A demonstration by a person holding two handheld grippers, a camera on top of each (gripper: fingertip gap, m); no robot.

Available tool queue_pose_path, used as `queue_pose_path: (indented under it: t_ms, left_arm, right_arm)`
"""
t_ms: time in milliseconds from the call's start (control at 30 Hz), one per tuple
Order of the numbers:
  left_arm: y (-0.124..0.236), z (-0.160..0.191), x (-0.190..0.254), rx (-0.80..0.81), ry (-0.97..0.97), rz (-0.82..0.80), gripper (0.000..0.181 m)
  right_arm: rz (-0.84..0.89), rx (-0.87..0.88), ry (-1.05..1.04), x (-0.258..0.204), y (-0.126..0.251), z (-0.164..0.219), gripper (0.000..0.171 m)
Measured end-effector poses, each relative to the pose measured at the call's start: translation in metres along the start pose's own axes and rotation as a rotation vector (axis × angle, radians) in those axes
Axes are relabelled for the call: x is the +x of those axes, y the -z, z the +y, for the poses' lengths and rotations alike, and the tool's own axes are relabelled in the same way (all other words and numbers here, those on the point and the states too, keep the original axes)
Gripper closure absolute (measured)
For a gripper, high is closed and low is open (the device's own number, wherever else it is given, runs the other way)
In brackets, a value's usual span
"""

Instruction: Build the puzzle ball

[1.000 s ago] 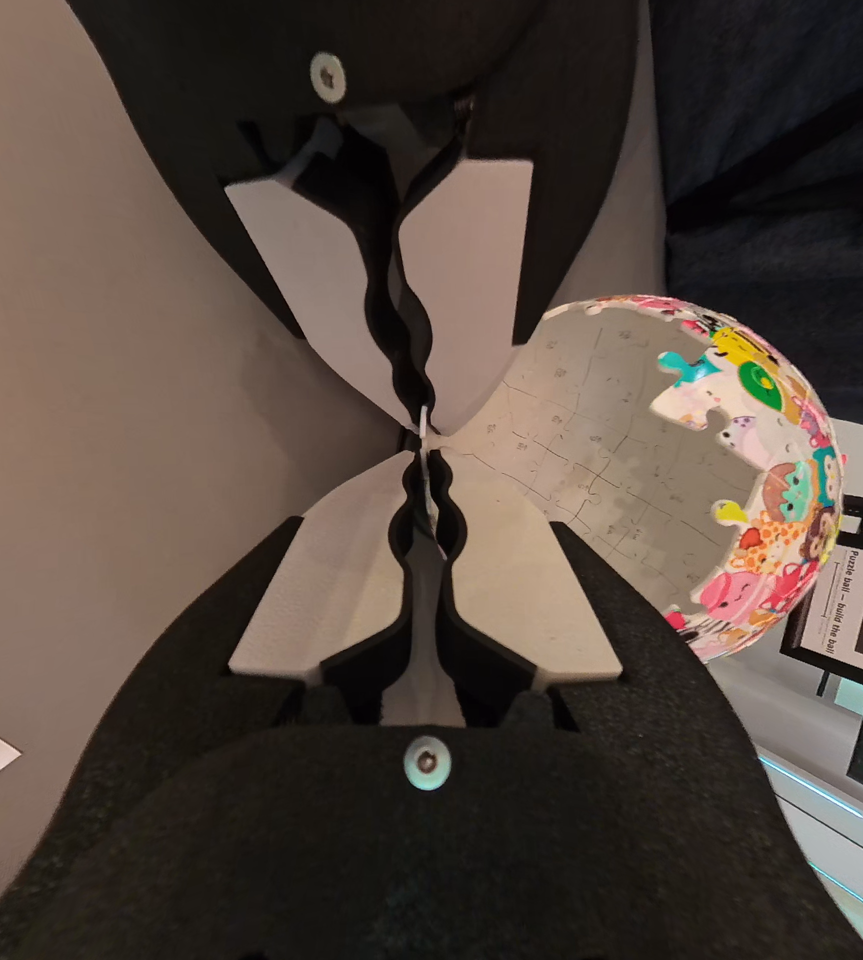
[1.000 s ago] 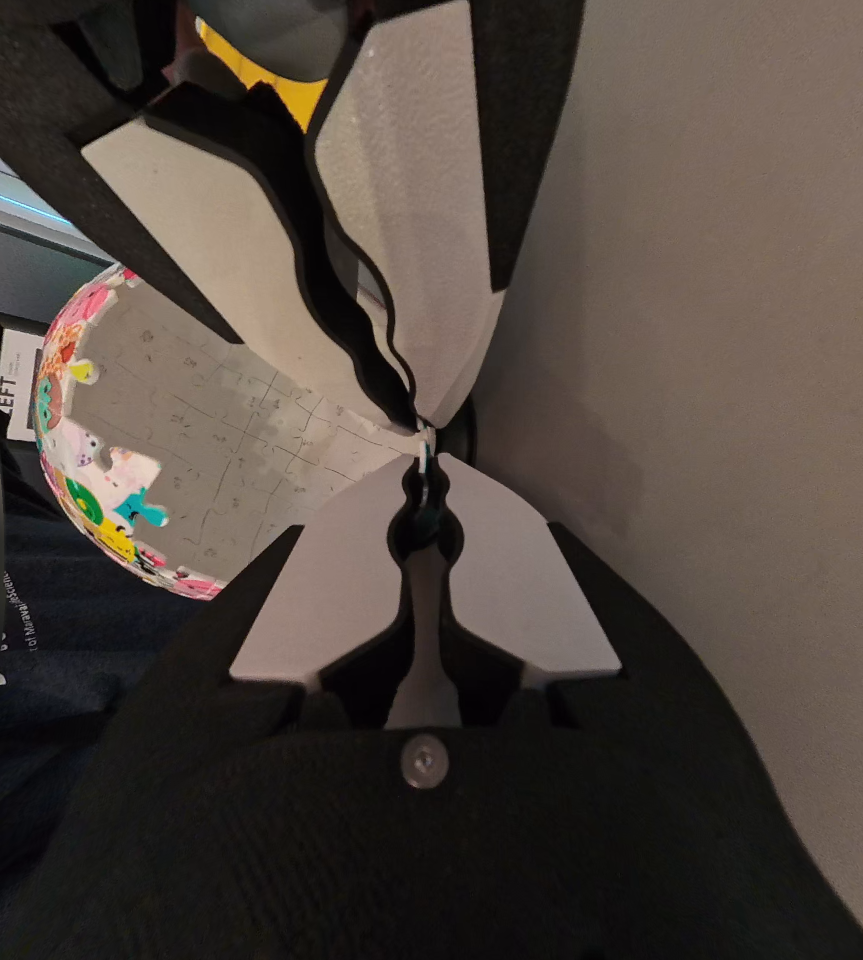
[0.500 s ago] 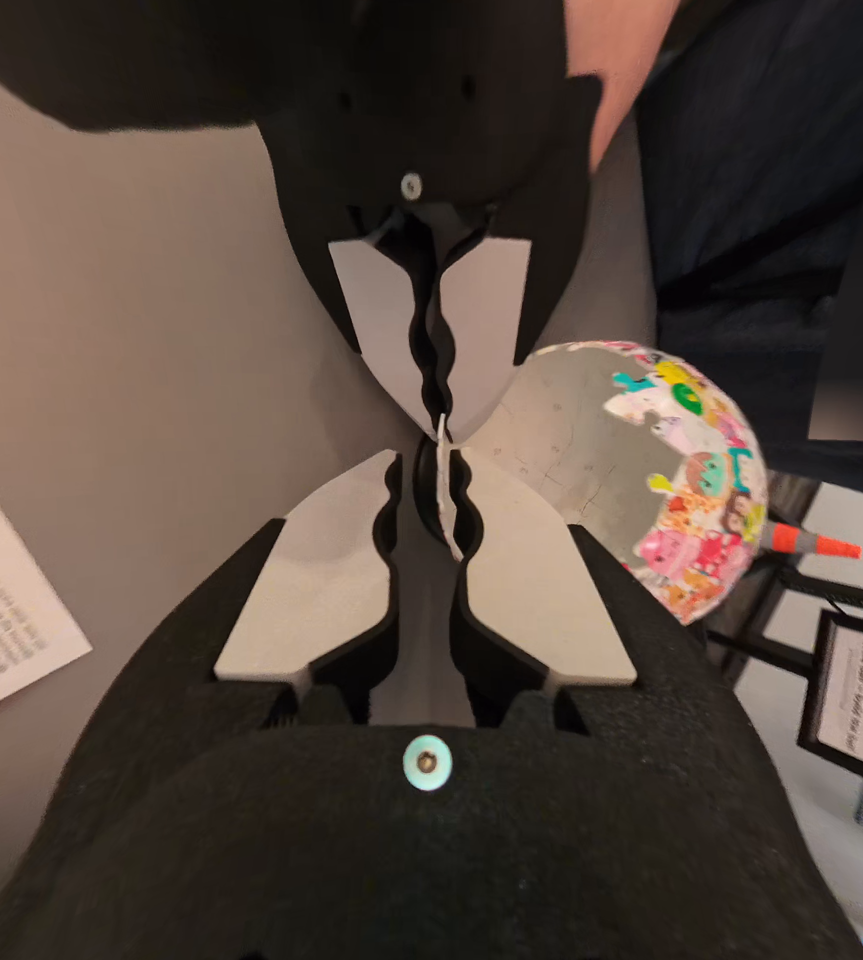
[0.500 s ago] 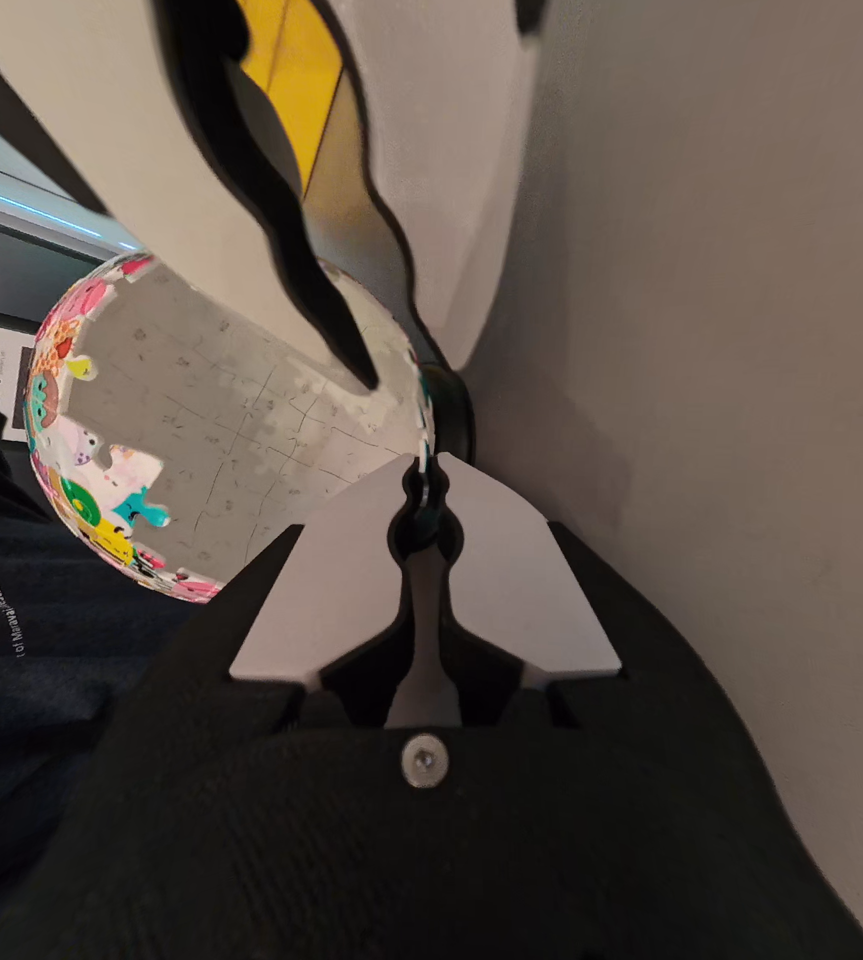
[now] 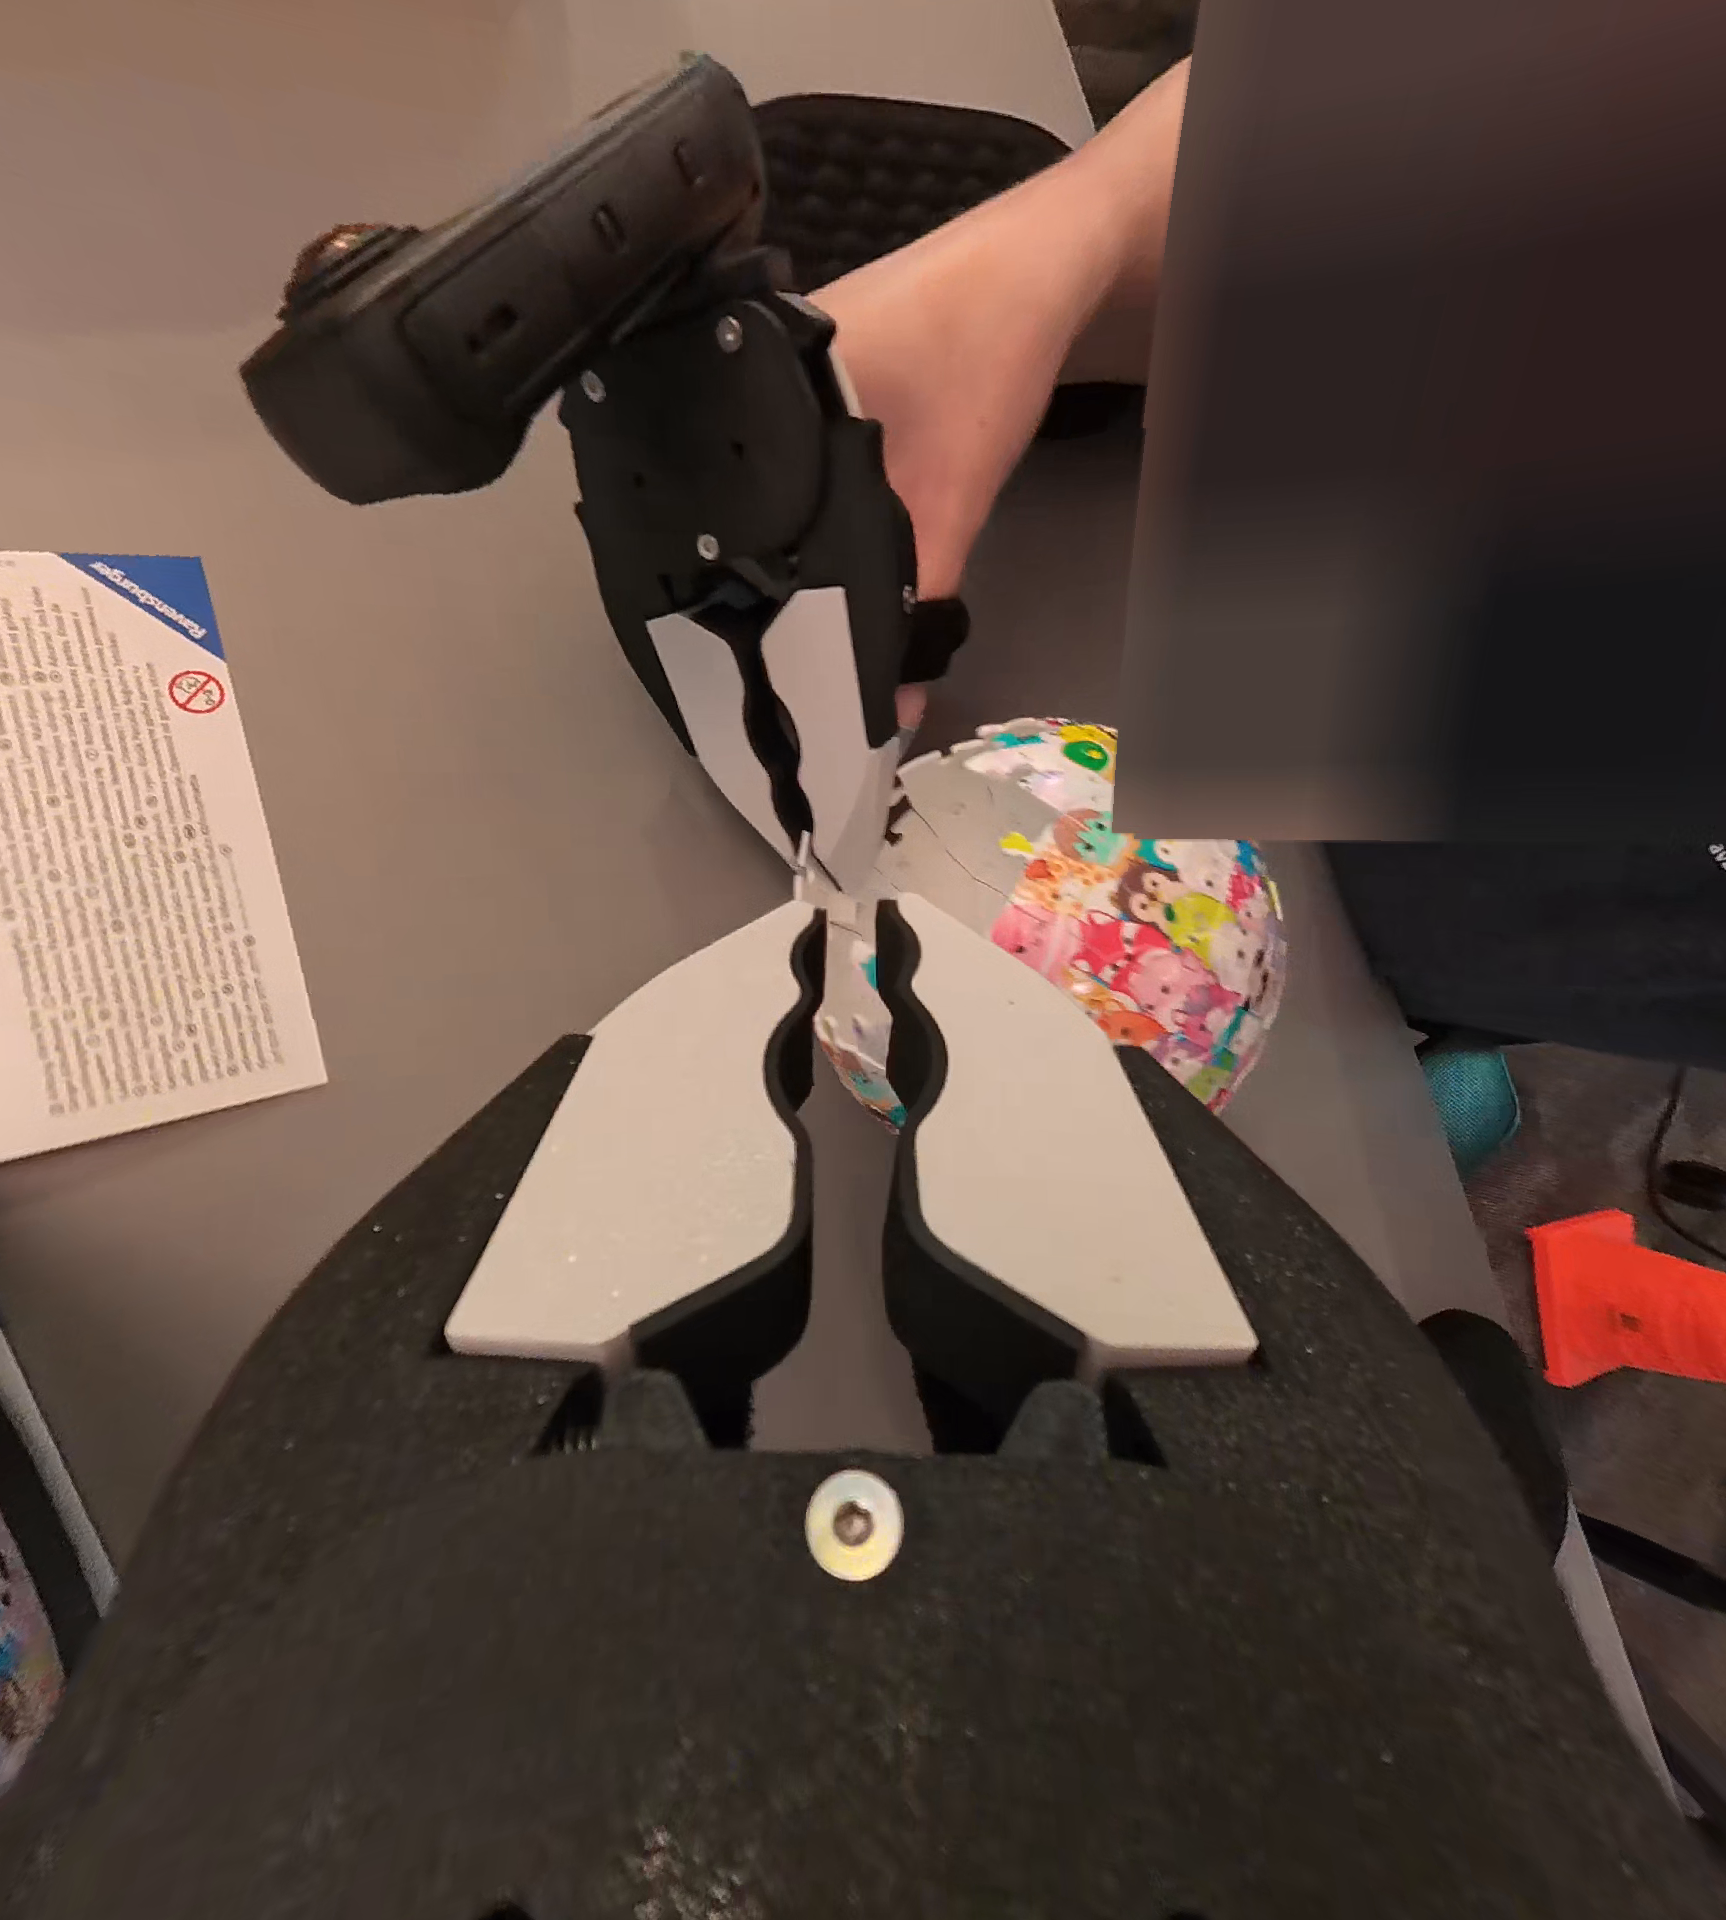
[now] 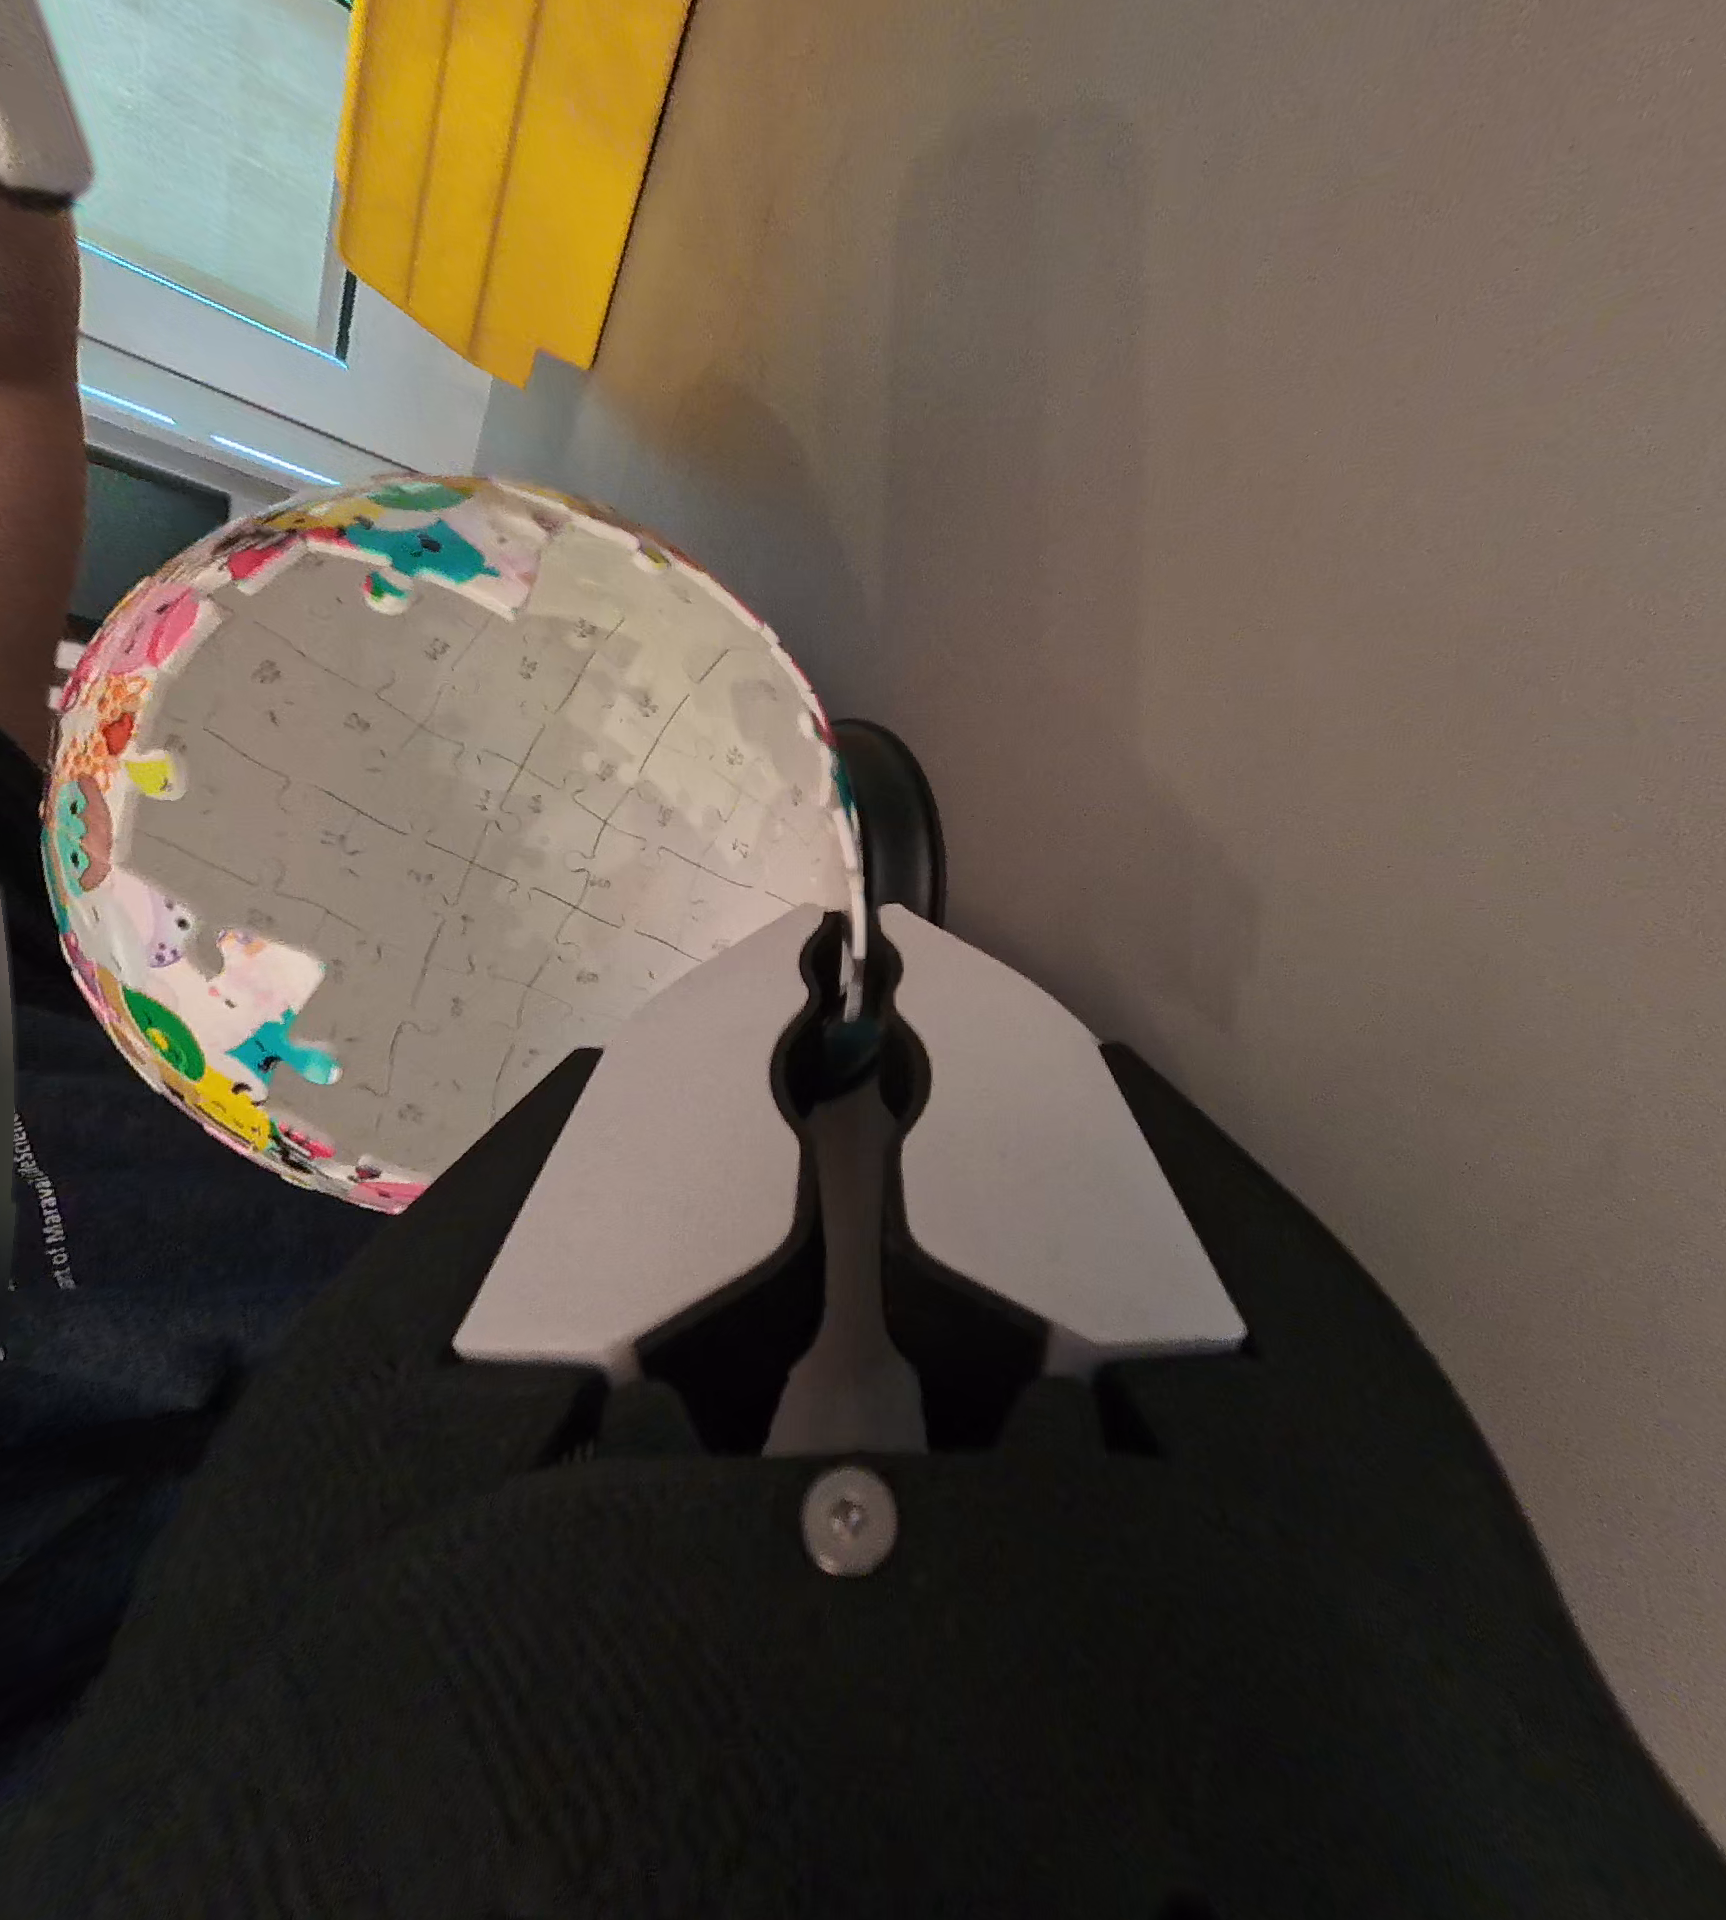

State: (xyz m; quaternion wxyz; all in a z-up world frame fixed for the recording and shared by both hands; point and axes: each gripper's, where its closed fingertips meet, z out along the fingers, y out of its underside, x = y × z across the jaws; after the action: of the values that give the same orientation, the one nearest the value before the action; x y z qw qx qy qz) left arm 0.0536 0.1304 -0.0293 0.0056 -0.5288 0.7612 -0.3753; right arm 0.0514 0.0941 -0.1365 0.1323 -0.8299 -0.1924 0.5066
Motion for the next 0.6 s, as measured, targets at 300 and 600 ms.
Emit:
queue_pose_path:
  t_ms: [300,600]
  left_arm:
    - [0.003,0.010,0.014,-0.005,0.004,-0.024,0.175]
    - [0.012,0.009,0.015,-0.003,-0.005,-0.058,0.177]
  right_arm:
    - [0.013,-0.031,0.031,0.000,-0.002,-0.002,0.167]
    - [0.008,-0.093,0.026,-0.001,-0.004,0.002,0.167]
